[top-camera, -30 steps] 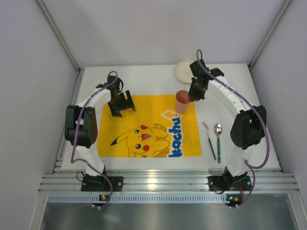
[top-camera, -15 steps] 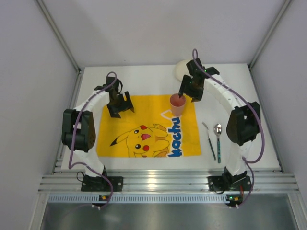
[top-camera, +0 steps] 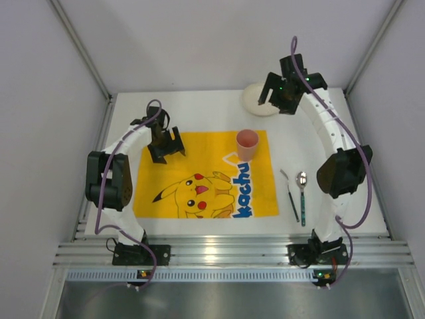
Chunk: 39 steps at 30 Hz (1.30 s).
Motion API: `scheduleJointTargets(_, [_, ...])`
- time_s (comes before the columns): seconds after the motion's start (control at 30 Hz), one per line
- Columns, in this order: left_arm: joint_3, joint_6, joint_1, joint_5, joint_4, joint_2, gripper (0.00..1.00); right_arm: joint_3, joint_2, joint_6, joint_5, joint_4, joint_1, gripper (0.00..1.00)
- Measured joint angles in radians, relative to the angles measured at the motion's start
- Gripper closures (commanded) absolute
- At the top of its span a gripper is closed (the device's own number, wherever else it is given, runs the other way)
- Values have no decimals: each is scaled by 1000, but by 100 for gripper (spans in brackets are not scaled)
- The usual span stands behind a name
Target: Set the dinner table for one person
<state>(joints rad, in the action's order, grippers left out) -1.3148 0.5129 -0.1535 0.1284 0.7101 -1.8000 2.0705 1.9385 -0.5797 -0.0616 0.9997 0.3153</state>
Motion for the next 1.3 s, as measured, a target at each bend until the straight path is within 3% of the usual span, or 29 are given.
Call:
scheduleJointTargets(0.27, [-24, 0, 0, -18, 15, 0, 11, 76, 234, -30, 141, -162, -256, 17])
scheduleJointTargets(0.6, [-122, 21, -1, -51, 27, -13, 11, 182, 557, -158, 257, -324, -279, 19])
scheduleJointTargets(0.77, [-133, 42, -4, -78, 59, -22, 11, 282, 637, -220, 265, -400, -280, 26])
scheduleJointTargets(0.83, [-140, 47, -4, -91, 73, -34, 11, 283, 646, -237, 254, -422, -280, 36])
scheduleJointTargets(0.93, [-156, 58, -5, -100, 89, -55, 11, 283, 658, -243, 234, -433, -280, 73])
scheduleJointTargets(1.0, [-165, 62, -5, -101, 96, -64, 11, 283, 666, -248, 216, -430, -280, 83])
scheduleJointTargets(1.03, [-169, 63, -5, -103, 102, -67, 11, 283, 670, -249, 211, -431, -280, 96])
scheduleJointTargets(1.07, [-173, 64, -5, -104, 106, -70, 11, 285, 675, -245, 206, -431, -280, 100])
scheduleJointTargets(1.3, [-184, 64, -5, -108, 106, -74, 11, 293, 684, -253, 198, -431, -280, 100])
